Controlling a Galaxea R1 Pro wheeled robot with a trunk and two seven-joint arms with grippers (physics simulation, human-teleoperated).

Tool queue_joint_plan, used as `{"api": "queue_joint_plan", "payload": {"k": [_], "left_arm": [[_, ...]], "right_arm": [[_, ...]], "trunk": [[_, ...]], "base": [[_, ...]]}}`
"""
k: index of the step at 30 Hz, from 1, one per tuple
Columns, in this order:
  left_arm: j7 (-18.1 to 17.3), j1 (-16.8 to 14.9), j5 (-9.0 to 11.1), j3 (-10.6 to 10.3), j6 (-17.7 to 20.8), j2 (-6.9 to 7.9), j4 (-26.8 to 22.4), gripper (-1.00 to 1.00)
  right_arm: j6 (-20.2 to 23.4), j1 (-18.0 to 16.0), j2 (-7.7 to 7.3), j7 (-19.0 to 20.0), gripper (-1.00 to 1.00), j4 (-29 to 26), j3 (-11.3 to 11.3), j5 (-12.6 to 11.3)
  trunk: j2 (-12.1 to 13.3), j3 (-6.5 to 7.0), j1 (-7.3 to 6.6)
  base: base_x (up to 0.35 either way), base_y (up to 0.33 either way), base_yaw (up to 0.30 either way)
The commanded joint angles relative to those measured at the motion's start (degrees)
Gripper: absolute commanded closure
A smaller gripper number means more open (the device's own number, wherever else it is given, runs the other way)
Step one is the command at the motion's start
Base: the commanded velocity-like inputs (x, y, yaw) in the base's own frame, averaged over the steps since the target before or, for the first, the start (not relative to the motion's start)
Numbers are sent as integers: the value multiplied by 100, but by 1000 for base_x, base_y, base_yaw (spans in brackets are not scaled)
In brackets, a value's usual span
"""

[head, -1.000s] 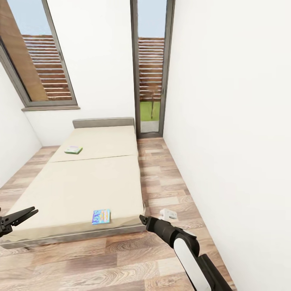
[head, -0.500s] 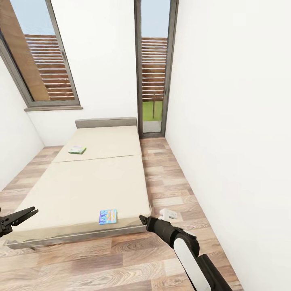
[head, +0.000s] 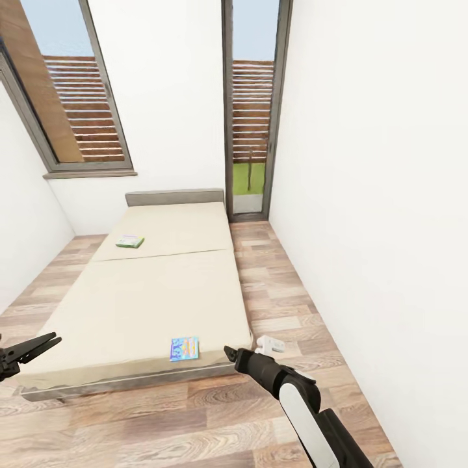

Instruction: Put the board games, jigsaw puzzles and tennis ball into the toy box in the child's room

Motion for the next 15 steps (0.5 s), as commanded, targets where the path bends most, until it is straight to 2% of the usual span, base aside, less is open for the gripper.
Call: {"api": "queue_joint_plan", "payload": {"k": [1,15], "left_arm": [[-28,-5,-8,0,60,1,1,-100],[-28,-5,-11,-2,58,1,1,-100]], "right_arm": [[10,-5,0,-58,-100,-9,5,-59],[10,-5,0,-58,-100,-8,5,-62]], "trunk": [[-12,-12,3],[-12,-12,3]], "base": [[0,75,0],[0,27,0]]}}
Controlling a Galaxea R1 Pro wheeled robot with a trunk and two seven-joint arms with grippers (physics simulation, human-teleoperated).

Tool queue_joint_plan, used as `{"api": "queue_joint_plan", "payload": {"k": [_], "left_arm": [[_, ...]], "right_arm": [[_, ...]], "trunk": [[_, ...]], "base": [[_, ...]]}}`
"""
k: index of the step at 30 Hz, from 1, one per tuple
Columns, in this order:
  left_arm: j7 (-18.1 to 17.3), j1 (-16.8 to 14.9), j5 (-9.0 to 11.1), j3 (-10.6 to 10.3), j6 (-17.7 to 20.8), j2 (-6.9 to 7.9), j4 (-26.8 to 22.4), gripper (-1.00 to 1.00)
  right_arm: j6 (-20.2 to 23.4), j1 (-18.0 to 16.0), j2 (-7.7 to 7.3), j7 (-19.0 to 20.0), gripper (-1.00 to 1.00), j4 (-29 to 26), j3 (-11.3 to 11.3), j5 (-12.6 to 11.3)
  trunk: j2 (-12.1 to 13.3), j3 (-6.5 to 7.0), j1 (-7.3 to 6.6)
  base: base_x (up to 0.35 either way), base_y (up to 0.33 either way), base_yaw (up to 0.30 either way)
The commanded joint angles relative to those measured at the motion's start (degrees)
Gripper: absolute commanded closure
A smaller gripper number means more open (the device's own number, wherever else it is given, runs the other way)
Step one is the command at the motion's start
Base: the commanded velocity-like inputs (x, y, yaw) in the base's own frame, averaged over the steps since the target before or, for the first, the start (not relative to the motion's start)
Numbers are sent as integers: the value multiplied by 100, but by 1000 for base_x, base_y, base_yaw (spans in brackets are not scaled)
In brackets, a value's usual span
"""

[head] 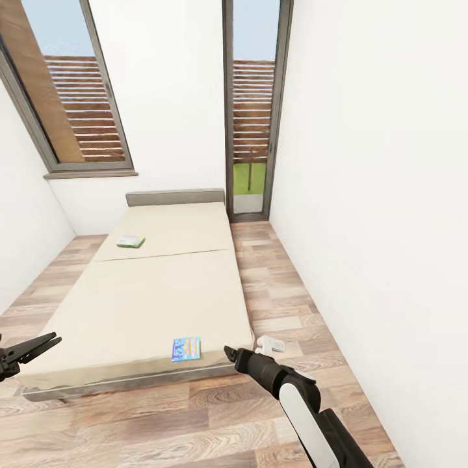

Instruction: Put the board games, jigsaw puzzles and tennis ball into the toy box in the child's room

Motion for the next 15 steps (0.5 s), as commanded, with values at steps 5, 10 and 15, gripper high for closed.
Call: {"api": "queue_joint_plan", "payload": {"k": [5,10,15], "left_arm": [[-28,-5,-10,0,64,-1,0,-100],[-28,-5,-8,4,62,1,0,-100],[-28,-5,-4,6,62,1,0,-100]], "right_arm": [[10,-5,0,-58,-100,-9,5,-61],[10,-5,4,-58,-100,-9,5,-62],[10,-5,2,-58,-100,-9,5,-63]], "trunk": [[-12,-12,4],[-12,-12,4],[-12,-12,4]], "base": [[0,158,0],[0,161,0],[0,47,0]]}}
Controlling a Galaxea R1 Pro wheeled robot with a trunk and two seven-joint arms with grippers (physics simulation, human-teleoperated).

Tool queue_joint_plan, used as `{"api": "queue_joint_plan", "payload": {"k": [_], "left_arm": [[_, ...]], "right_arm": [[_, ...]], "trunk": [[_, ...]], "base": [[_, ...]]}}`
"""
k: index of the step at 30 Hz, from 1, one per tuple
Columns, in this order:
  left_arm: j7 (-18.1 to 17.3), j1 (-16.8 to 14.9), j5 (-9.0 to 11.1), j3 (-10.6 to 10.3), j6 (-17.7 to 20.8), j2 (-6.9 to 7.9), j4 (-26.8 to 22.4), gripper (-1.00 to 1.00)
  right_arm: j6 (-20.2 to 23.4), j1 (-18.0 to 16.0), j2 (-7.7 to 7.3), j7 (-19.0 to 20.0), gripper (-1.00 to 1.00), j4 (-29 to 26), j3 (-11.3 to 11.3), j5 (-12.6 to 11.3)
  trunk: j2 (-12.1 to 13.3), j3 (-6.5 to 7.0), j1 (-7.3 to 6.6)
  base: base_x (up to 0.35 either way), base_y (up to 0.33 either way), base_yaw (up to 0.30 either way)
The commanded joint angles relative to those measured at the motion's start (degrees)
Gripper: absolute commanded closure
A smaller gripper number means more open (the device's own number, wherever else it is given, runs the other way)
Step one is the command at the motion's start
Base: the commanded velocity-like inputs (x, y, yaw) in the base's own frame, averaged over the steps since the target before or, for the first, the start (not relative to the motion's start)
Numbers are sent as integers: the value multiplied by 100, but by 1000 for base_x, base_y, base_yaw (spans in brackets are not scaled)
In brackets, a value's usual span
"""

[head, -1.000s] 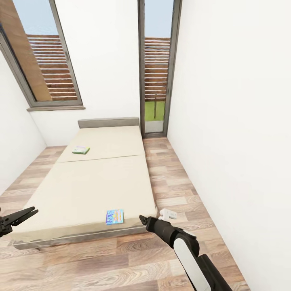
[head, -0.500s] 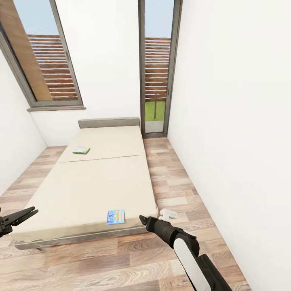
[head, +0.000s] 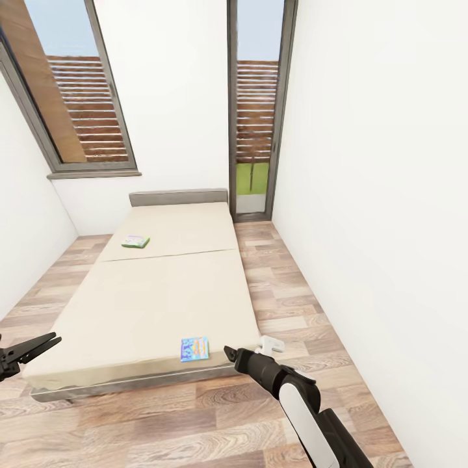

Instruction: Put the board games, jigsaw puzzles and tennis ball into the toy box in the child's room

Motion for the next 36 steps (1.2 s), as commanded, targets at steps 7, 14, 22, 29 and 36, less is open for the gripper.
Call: {"api": "queue_joint_plan", "payload": {"k": [7,14,22,29,36], "left_arm": [[-28,-5,-14,-4,64,0,0,-100],[-28,-5,-15,1,63,1,0,-100],[-28,-5,-11,-4,60,1,0,-100],[-28,-5,-15,1,66,1,0,-100],[-28,-5,-10,-4,61,0,0,-100]], "right_arm": [[10,-6,2,-57,-100,-9,11,-60],[10,-6,2,-57,-100,-9,13,-60],[10,-6,-1,-57,-100,-10,14,-60],[10,-6,-1,-57,-100,-11,14,-57],[10,-6,-3,-57,-100,-18,13,-53]], "trunk": [[-12,-12,3],[-12,-12,3],[-12,-12,3],[-12,-12,3],[-12,-12,3]], "base": [[0,99,0],[0,177,0],[0,55,0],[0,170,0],[0,181,0]]}}
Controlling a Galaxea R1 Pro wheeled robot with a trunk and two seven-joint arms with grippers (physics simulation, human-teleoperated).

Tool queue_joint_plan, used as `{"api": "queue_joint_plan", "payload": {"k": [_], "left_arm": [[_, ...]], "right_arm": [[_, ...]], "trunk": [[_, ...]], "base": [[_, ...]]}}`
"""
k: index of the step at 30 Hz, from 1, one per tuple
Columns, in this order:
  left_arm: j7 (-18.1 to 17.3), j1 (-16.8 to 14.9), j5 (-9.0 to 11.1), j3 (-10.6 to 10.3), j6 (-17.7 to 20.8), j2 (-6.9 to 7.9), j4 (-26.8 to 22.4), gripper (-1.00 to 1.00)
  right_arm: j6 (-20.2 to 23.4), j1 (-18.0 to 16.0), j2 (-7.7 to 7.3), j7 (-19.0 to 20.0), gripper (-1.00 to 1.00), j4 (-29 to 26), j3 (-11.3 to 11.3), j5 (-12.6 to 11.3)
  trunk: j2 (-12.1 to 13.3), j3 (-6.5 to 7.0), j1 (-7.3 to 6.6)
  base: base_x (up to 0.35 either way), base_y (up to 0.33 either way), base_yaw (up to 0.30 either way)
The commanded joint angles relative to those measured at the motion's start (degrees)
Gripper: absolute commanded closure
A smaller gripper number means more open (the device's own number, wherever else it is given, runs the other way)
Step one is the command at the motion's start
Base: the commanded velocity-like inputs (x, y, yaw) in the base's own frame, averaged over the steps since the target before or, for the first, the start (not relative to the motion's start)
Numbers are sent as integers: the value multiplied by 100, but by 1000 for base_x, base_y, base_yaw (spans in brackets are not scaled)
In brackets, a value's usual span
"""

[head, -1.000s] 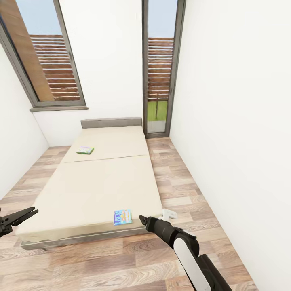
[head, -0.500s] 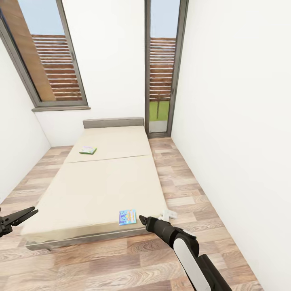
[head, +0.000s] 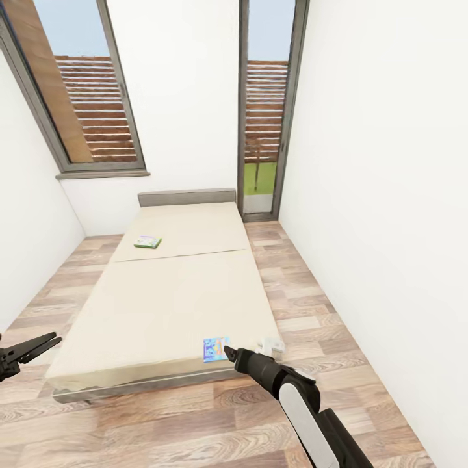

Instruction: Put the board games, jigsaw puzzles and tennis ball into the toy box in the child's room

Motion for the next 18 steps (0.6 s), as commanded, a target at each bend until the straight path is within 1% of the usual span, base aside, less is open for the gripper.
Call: {"api": "queue_joint_plan", "payload": {"k": [1,6,18], "left_arm": [[-28,-5,-9,1,61,1,0,-100],[-28,-5,-13,4,65,2,0,-100],[-28,-5,-10,1,62,2,0,-100]], "right_arm": [[10,-6,0,-58,-100,-9,5,-60],[6,-6,1,-58,-100,-8,5,-59],[3,-6,1,-58,-100,-10,5,-59]], "trunk": [[-12,-12,3],[-12,-12,3],[-12,-12,3]], "base": [[0,80,0],[0,141,0],[0,213,0]]}}
